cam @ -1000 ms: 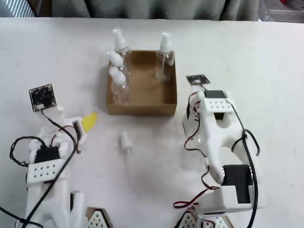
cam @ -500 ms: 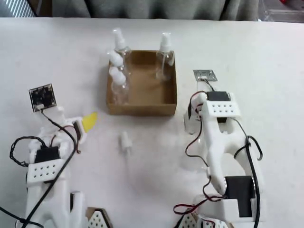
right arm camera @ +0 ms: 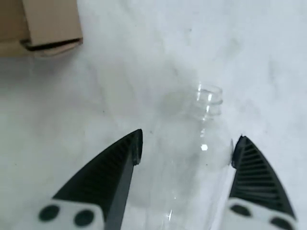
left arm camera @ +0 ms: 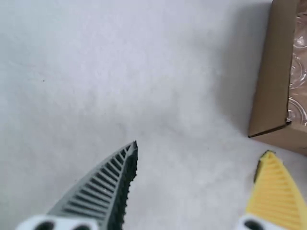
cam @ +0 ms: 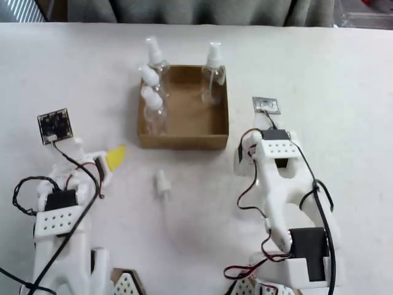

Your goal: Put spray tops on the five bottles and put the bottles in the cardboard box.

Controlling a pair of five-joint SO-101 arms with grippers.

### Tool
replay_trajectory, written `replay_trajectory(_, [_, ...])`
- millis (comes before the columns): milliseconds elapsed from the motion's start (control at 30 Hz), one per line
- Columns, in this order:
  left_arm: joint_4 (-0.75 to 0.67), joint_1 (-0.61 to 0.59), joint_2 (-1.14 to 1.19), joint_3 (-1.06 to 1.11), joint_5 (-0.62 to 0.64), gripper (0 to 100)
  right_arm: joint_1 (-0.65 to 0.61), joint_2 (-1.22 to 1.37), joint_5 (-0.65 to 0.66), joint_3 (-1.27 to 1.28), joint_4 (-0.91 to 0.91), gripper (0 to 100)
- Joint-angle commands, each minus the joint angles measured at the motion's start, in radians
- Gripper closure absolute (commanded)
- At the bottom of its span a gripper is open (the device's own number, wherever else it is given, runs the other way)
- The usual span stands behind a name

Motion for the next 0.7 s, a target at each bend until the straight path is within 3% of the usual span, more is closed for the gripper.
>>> replay_trajectory(0, [-0.023, -0.008, 0.004, -0.003, -0.009, 63, 0.022, -0.03, -0.009, -0.008, -0.025, 72.9])
replay_trajectory(667, [-0.021, -0.008, 0.004, -0.003, -0.009, 63, 0.021, 0.042, 0.123, 0.009, 0.005, 73.0])
